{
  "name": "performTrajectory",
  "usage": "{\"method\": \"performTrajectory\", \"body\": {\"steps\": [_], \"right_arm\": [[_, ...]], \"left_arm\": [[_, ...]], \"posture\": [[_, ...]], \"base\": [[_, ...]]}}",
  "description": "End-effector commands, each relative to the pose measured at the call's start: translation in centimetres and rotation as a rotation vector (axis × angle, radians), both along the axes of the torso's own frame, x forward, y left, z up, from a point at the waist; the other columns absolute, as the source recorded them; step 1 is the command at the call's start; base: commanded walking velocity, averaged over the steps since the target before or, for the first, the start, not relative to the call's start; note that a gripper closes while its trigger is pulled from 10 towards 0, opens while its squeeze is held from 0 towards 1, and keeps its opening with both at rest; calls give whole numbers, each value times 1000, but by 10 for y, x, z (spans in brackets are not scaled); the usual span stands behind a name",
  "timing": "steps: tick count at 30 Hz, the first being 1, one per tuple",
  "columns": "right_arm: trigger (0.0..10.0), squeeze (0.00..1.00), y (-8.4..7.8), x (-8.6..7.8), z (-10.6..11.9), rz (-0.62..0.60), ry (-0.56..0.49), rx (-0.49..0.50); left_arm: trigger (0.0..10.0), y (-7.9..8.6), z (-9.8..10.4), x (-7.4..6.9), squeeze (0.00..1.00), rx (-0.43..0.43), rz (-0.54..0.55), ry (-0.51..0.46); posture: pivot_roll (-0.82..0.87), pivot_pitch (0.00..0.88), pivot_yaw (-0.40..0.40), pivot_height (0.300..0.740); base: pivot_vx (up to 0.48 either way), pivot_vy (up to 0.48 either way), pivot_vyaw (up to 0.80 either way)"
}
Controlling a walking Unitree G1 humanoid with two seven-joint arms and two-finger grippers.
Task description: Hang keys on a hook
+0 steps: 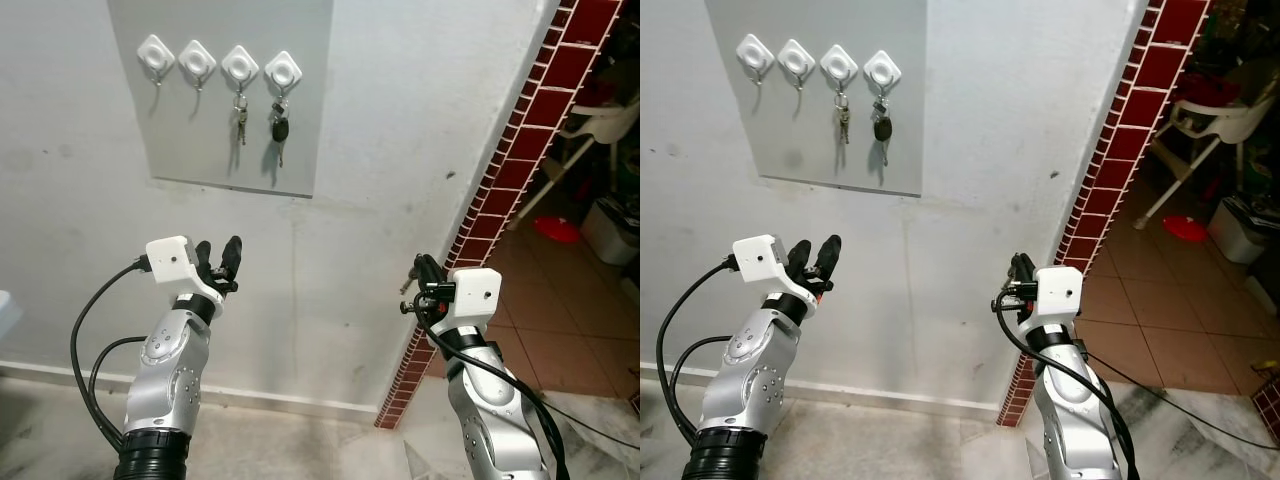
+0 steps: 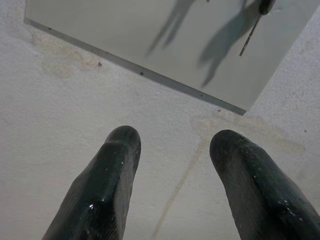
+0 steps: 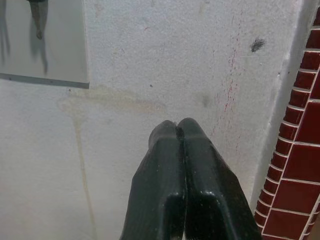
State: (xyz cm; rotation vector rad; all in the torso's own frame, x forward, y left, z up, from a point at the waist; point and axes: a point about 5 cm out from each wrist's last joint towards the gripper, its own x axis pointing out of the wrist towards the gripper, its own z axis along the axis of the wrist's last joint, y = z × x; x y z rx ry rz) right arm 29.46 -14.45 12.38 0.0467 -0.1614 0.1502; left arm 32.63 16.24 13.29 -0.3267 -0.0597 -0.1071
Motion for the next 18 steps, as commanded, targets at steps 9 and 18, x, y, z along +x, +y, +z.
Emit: {"method": "performTrajectory", "body": {"steps": [9,18], "right_arm": [[10000,0,-2,-1,3,-12,-20,4],[10000,0,0,-2,4,-11,-21,7]], "left_arm": [[10000,-5,3,2,0,1,-28,-3],[10000,-6,4,2,0,1,-32,-1]], "posture": [[78,0,-40,740],[78,0,-37,740]], "base": [[0,275,0],[0,301,0]]}}
